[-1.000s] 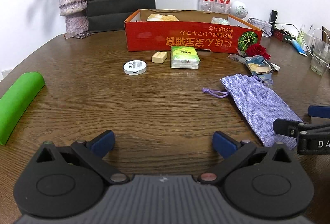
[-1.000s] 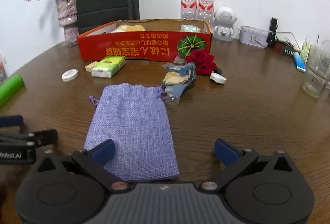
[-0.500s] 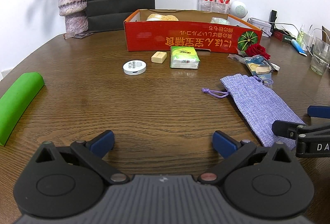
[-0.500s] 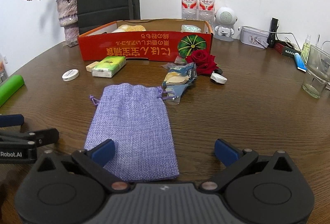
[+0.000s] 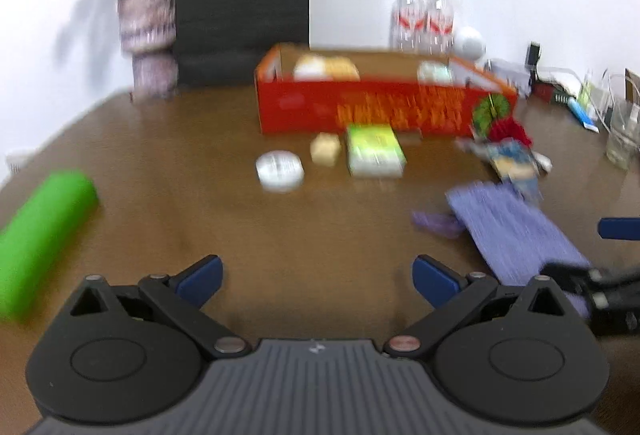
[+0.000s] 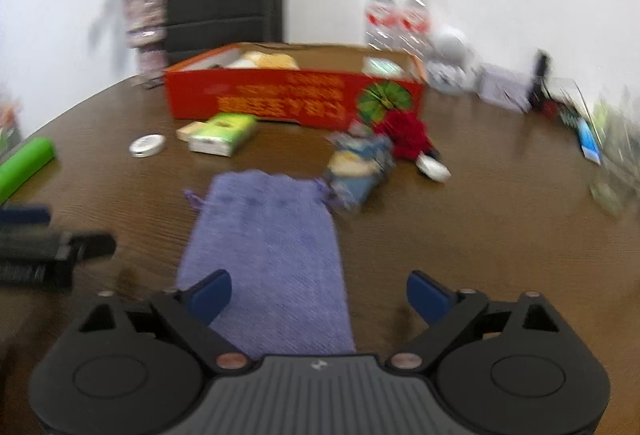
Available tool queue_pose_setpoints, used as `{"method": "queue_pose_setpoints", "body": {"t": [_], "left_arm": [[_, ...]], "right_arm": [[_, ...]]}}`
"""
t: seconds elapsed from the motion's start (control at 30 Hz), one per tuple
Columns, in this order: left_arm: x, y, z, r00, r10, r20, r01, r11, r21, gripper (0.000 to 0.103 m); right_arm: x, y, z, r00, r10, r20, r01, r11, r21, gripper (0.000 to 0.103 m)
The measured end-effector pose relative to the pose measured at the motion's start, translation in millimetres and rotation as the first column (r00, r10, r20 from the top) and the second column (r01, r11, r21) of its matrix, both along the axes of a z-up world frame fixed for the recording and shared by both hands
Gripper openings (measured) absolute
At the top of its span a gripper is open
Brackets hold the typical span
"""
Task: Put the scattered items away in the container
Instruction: 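Grasp the purple drawstring pouch with the right tool while the left tool grasps the white round tin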
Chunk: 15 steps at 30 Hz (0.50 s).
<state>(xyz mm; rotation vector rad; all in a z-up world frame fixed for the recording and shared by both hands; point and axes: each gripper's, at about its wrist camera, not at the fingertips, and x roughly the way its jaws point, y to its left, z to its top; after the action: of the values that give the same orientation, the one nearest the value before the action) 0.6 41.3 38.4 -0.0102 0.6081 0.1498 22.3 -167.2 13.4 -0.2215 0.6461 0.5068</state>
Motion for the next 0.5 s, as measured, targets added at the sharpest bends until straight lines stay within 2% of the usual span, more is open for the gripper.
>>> {"method": "queue_pose_setpoints", "body": {"t": [0.13,0.17,0.2,0.27,0.33,0.4,0.43,0.47,0.5], "left_arm": [[59.6,27.3,5.1,0.997,-0.072,-0.033,0.072,0.997,0.010,0.103],[71.6,34.4,3.3,0.998,-0.058,-0.021,0.058,0.998,0.000,0.103],[83.5,41.6,0.9,0.999,-0.041,-0.020,0.041,0.999,-0.016,0.103],[103.9,51.6,-4.7,0.998,-0.024,-0.057,0.021,0.999,-0.050,0.099],[114.5,53.6,-9.7,0.995,-0.039,-0.093,0.035,0.998,-0.050,0.091],[116.5,50.2,-13.8,0.992,-0.049,-0.117,0.047,0.999,-0.015,0.073],[114.4,50.4,-14.3,0.993,-0.055,-0.105,0.054,0.998,-0.016,0.069],[112.8,51.9,-14.2,0.993,-0.062,-0.097,0.060,0.998,-0.031,0.059],[111.7,53.7,-14.0,0.994,-0.058,-0.090,0.055,0.998,-0.039,0.048]], "right_arm": [[18.4,18.9,13.2,1.000,0.026,0.003,-0.026,1.000,-0.006,0.093],[24.7,22.0,14.4,1.000,0.022,-0.012,-0.022,1.000,0.008,0.090],[30.2,24.7,14.3,0.999,0.018,-0.029,-0.017,1.000,0.024,0.084],[34.1,28.9,11.3,0.999,0.010,-0.046,-0.009,1.000,0.026,0.079],[32.2,33.6,5.7,0.998,0.010,-0.057,-0.009,1.000,0.012,0.079],[30.6,37.7,-1.3,0.997,0.018,-0.074,-0.020,1.000,-0.014,0.079],[30.0,38.2,-4.1,0.997,0.018,-0.075,-0.019,1.000,-0.015,0.079],[29.7,38.0,-5.3,0.997,0.018,-0.078,-0.018,1.000,0.000,0.079],[30.3,36.7,-6.1,0.996,0.021,-0.088,-0.019,1.000,0.024,0.074]]}}
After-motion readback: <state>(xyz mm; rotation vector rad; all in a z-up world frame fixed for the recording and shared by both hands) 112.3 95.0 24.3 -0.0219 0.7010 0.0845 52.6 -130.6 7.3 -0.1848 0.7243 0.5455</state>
